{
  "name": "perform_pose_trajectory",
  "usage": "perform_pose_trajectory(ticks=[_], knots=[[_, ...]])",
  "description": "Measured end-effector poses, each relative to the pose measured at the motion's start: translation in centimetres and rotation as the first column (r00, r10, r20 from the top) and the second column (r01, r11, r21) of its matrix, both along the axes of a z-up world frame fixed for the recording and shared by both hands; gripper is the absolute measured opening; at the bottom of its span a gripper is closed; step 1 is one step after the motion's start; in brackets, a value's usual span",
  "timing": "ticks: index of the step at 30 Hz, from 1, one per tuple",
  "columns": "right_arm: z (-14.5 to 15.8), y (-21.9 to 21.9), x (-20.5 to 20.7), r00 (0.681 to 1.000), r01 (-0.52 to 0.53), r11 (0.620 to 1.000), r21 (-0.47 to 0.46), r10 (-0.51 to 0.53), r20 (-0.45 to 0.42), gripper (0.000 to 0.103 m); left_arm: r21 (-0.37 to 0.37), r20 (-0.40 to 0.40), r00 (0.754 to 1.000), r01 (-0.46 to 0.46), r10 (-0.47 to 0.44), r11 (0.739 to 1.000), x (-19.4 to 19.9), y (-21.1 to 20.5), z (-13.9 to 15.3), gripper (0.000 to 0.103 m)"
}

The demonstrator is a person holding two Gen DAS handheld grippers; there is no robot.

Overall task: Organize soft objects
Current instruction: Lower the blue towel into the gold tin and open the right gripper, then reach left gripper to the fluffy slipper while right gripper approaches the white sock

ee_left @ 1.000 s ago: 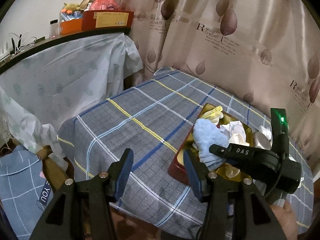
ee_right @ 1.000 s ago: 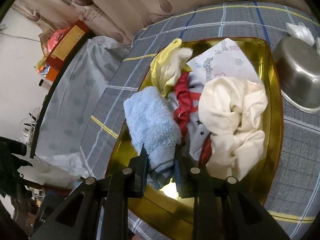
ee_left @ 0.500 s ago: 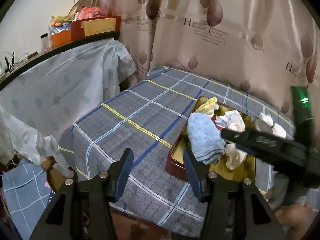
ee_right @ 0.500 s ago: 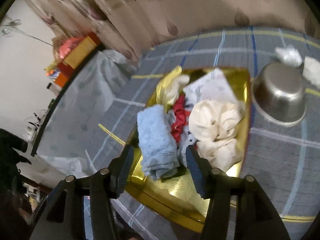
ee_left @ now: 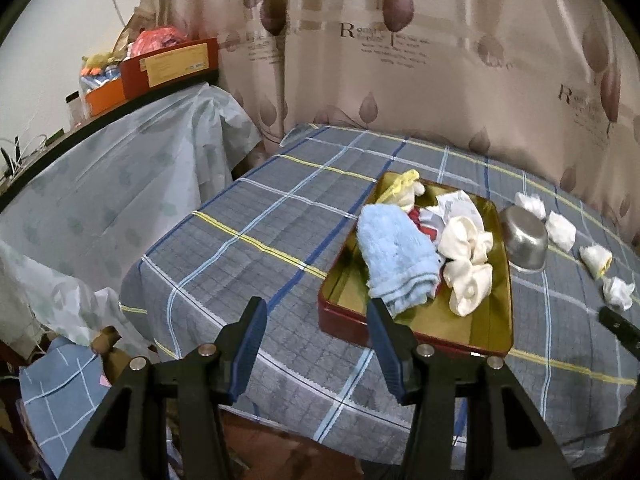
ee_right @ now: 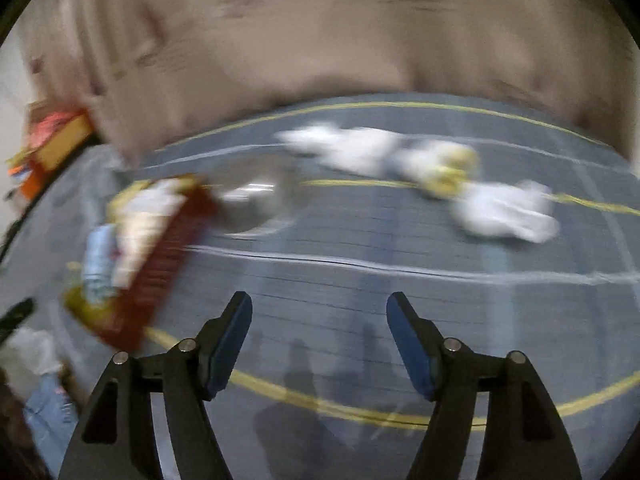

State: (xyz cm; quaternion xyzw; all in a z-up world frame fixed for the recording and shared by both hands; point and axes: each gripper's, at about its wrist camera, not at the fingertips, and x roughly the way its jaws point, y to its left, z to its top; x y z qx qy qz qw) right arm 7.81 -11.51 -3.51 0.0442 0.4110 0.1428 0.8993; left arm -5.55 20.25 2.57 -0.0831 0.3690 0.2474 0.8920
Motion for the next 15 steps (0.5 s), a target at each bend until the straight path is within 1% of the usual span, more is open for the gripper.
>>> perform_pose_trajectory(ticks=[3,8,9,10,11,13,15], knots=[[-1.2,-5.2,0.8,0.995,0.096,0.992,-0.078,-0.096,0.004,0.070,0.017,-0.019,1.000,0.020,-0.019,1.000,0.3,-0.9,-0.4,0.053],[-2.3,-12.5,2.3,0.975,0.219,0.971,-0.099,-0.221,-0.002,0.071,0.075,-0.060,0.997,0.050,-0.046,0.996,0.8,-3.0,-1.2,0.053],[-2.6,-13.5,2.7,0.972,0.235,0.966,-0.108,-0.236,-0.003,0.073,0.085,-0.066,0.997,0.057,-0.051,0.995,0.9,-3.4,-1.3,0.053],[-2.9,-14.6,3.2,0.967,0.254,0.958,-0.131,-0.256,-0.004,0.081,0.094,-0.071,0.996,0.067,-0.060,0.993,1.0,-3.9,-1.3,0.053],[-3.1,-15.3,3.5,0.964,0.264,0.954,-0.143,-0.268,-0.004,0.084,0.101,-0.079,0.994,0.083,-0.075,0.991,1.1,-4.4,-1.4,0.053],[-3.6,-16.5,4.0,0.958,0.282,0.949,-0.142,-0.287,-0.016,0.084,0.121,-0.088,0.990,0.117,-0.107,0.986,1.3,-5.9,-1.4,0.053],[-3.8,-17.7,4.2,0.952,0.300,0.946,-0.118,-0.306,-0.027,0.084,0.142,-0.098,0.985,0.156,-0.143,0.978,1.7,-7.3,-1.4,0.053]])
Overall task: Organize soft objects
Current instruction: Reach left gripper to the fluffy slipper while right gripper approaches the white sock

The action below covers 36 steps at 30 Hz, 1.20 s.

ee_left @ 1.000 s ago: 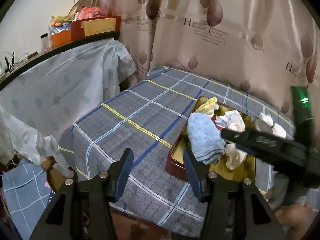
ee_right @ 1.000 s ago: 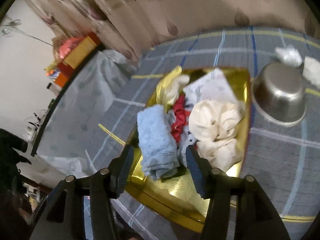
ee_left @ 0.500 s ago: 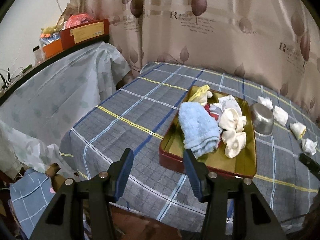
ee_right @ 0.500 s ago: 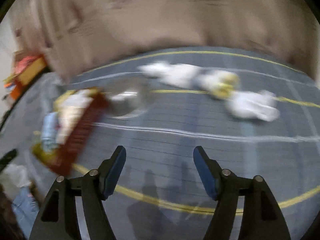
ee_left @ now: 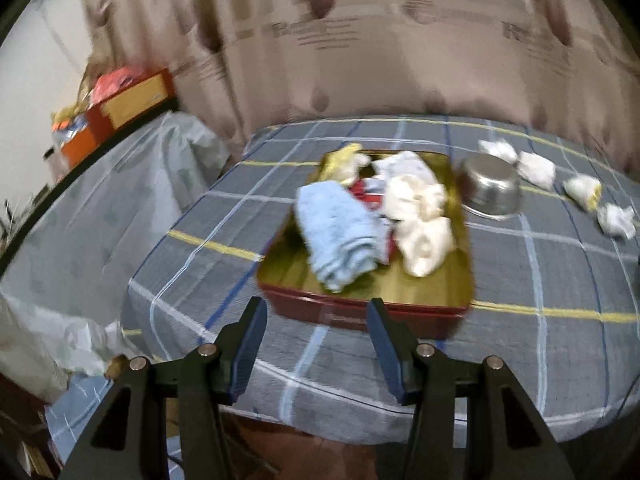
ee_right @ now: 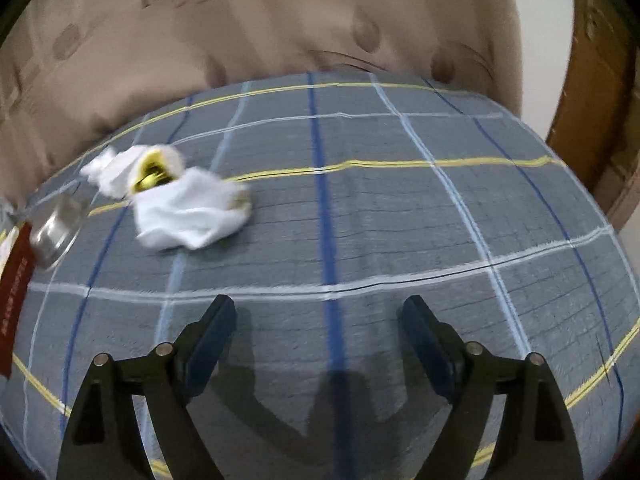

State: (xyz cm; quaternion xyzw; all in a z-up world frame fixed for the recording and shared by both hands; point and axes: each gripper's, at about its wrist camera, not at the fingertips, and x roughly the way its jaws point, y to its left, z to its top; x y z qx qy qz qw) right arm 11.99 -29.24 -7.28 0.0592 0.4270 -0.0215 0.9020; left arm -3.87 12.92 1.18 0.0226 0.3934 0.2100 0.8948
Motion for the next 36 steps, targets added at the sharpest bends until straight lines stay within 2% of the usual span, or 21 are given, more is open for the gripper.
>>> perform_pose_trajectory(ticks=[3,6,7,11,14,18,19,24,28,31,33,34,36], knots=[[-0.1,-1.4,0.4,1.000,0.026,0.999,0.037,-0.026,0.008,0.084,-0.013,-0.020,0.998,0.063,-0.063,0.998,0.9,-2.2,-0.1,0.053],[0.0,-1.8,0.3,1.000,0.018,0.996,0.087,-0.020,0.021,0.091,-0.102,-0.049,0.987,0.146,-0.152,0.984,2.5,-4.6,-0.2,0.053],[-0.1,-1.7,0.3,1.000,0.011,0.996,0.091,-0.013,0.023,0.092,-0.149,-0.060,0.979,0.186,-0.196,0.971,3.5,-5.7,-0.2,0.053],[-0.1,-2.0,0.3,0.999,-0.012,0.991,0.134,0.008,0.032,0.095,-0.248,-0.076,0.948,0.282,-0.309,0.927,6.9,-9.7,0.3,0.053],[-0.1,-2.6,0.0,0.999,-0.016,0.983,0.184,0.007,0.052,0.095,-0.365,-0.075,0.924,0.326,-0.376,0.872,10.2,-12.2,0.8,0.053],[-0.1,-2.9,-0.1,0.998,-0.031,0.974,0.226,0.016,0.067,0.095,-0.544,-0.097,0.906,0.298,-0.412,0.785,15.5,-14.4,0.4,0.053],[0.0,-2.9,-0.1,0.997,-0.040,0.971,0.234,0.024,0.071,0.095,-0.594,-0.107,0.901,0.280,-0.419,0.754,17.3,-15.0,0.0,0.053],[0.0,-3.0,-0.1,0.995,-0.063,0.962,0.267,0.041,0.088,0.095,-0.708,-0.130,0.891,0.224,-0.434,0.670,24.0,-17.2,-1.4,0.053],[0.0,-3.2,-0.2,0.993,-0.084,0.952,0.295,0.055,0.105,0.096,-0.791,-0.146,0.889,0.158,-0.433,0.592,29.0,-18.6,-3.0,0.053],[0.1,-3.2,-0.3,0.991,-0.103,0.947,0.306,0.070,0.115,0.096,-0.799,-0.189,0.885,0.113,-0.425,0.590,31.4,-19.4,-4.3,0.053],[0.1,-3.2,-0.4,0.990,-0.111,0.944,0.311,0.076,0.121,0.096,-0.795,-0.217,0.880,0.091,-0.422,0.599,33.0,-19.8,-5.0,0.053],[0.1,-3.2,-0.4,0.989,-0.115,0.943,0.313,0.079,0.125,0.096,-0.799,-0.220,0.883,0.082,-0.415,0.596,33.8,-19.9,-5.2,0.053],[0.2,-3.2,-0.5,0.988,-0.123,0.940,0.319,0.084,0.132,0.096,-0.818,-0.209,0.887,0.072,-0.412,0.571,34.5,-20.0,-5.5,0.054]])
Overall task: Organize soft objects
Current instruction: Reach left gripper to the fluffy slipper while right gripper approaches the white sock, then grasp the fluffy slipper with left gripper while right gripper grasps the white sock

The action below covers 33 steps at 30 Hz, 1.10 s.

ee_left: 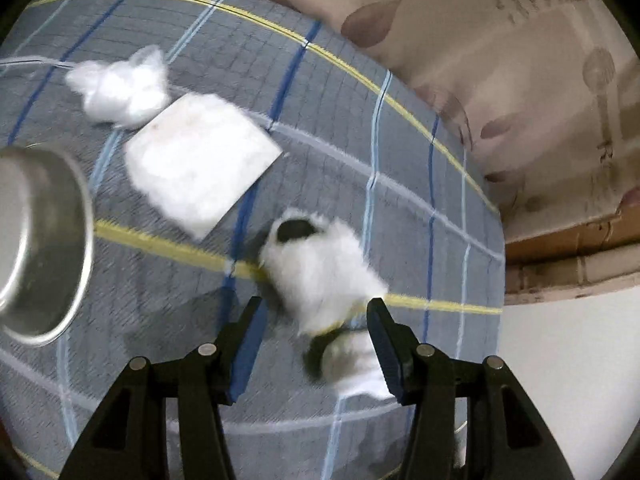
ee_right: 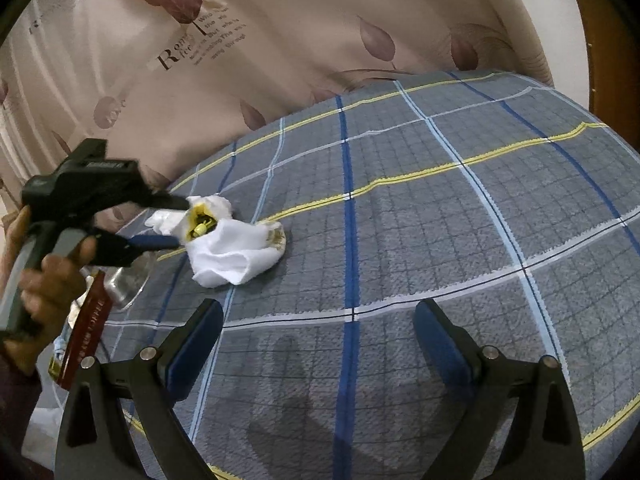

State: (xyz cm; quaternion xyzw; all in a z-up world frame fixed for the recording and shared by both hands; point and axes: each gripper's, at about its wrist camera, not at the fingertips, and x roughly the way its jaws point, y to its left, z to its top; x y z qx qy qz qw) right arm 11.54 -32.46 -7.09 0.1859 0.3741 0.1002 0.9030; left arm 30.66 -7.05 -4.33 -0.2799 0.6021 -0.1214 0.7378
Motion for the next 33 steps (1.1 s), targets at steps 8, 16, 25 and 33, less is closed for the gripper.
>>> perform_pose_trajectory(ticks=[8,16,25,33], knots=[[0.1,0.0,-0.2,1.000,-0.014,1.000,0.014,0.014,0.018,0.096,0.035,-0.054,0.997,-0.050,0.052,0.998,2.6,-0.6,-1.4,0.061],[0.2,0.0,-0.4,1.000,-0.016,1.000,0.017,0.016,0.024,0.096,0.043,-0.138,0.987,-0.072,0.077,0.996,2.9,-0.7,-2.8,0.065],[0.1,0.0,-0.4,1.000,-0.011,1.000,0.015,0.011,0.016,0.096,0.193,-0.128,0.992,0.030,-0.005,0.981,2.9,-3.5,-2.5,0.066],[-0.4,-0.4,0.3,1.000,-0.001,1.000,0.028,0.002,-0.015,0.096,0.236,0.020,1.000,0.004,-0.009,0.972,0.1,-2.3,-0.5,0.024]])
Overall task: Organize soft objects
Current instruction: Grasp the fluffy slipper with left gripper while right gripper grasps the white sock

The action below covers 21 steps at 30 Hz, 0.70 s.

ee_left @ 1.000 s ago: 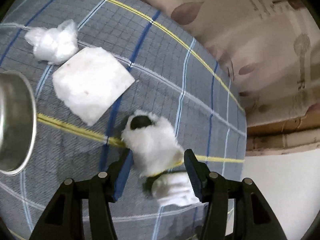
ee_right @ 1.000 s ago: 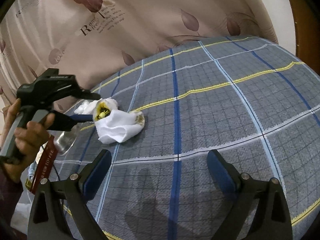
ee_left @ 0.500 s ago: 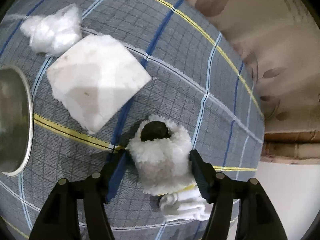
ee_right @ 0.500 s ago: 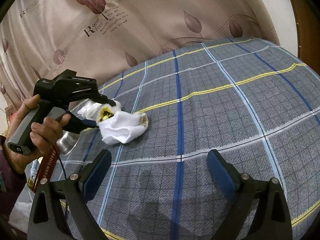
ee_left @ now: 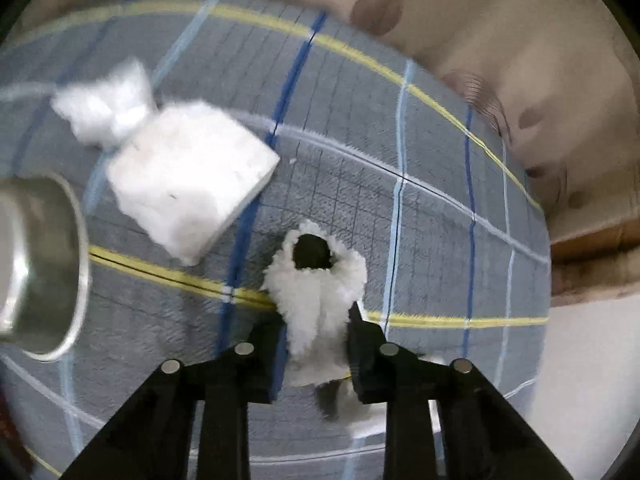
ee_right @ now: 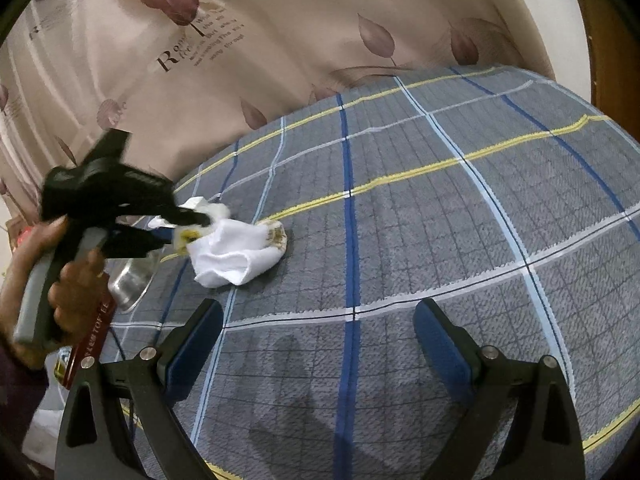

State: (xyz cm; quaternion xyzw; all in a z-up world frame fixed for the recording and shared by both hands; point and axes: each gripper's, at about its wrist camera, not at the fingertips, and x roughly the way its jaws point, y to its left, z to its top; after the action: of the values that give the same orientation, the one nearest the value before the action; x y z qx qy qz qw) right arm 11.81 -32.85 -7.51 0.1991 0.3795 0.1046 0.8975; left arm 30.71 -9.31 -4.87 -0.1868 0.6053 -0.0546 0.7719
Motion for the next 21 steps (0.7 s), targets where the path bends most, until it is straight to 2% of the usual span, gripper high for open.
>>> perform_pose_trajectory(ticks=[1,4,7,9,14,15,18,21], knots=[[-0.1,-0.1,0.1,1.000,0.000,1.000,0.003,0.000,-0.002,0.096,0.014,0.036,0.999,0.007,-0.007,1.000,-1.0,0.0,0.7,0.024],[-0.1,-0.1,0.1,1.000,0.000,1.000,0.002,0.000,-0.001,0.096,-0.019,0.106,0.994,0.025,-0.023,1.000,-3.9,0.4,2.2,0.024],[0.0,0.0,0.0,1.000,-0.008,1.000,0.001,0.008,-0.002,0.096,-0.071,0.145,0.989,0.043,-0.033,0.997,-7.6,1.6,3.1,0.024],[0.0,0.1,0.1,1.000,-0.020,1.000,-0.004,0.020,-0.002,0.096,-0.079,0.154,0.987,0.048,-0.035,0.996,-10.0,2.5,3.7,0.024],[1.1,1.1,-0.8,0.988,-0.139,0.990,0.002,0.138,0.073,0.096,-0.097,0.199,0.980,0.041,-0.021,0.994,-15.0,4.6,5.3,0.024],[1.3,1.6,-0.8,0.982,-0.171,0.985,-0.017,0.172,0.077,0.096,-0.105,0.206,0.979,0.036,-0.014,0.994,-16.0,5.3,5.6,0.024],[2.8,4.2,-0.4,0.948,-0.286,0.941,-0.182,0.306,0.091,0.096,-0.108,0.222,0.975,0.023,0.001,0.994,-19.0,7.0,6.4,0.024],[4.3,6.8,0.8,0.893,-0.400,0.858,-0.321,0.444,0.076,0.095,-0.114,0.218,0.976,0.004,0.021,0.993,-21.0,8.8,7.0,0.025]])
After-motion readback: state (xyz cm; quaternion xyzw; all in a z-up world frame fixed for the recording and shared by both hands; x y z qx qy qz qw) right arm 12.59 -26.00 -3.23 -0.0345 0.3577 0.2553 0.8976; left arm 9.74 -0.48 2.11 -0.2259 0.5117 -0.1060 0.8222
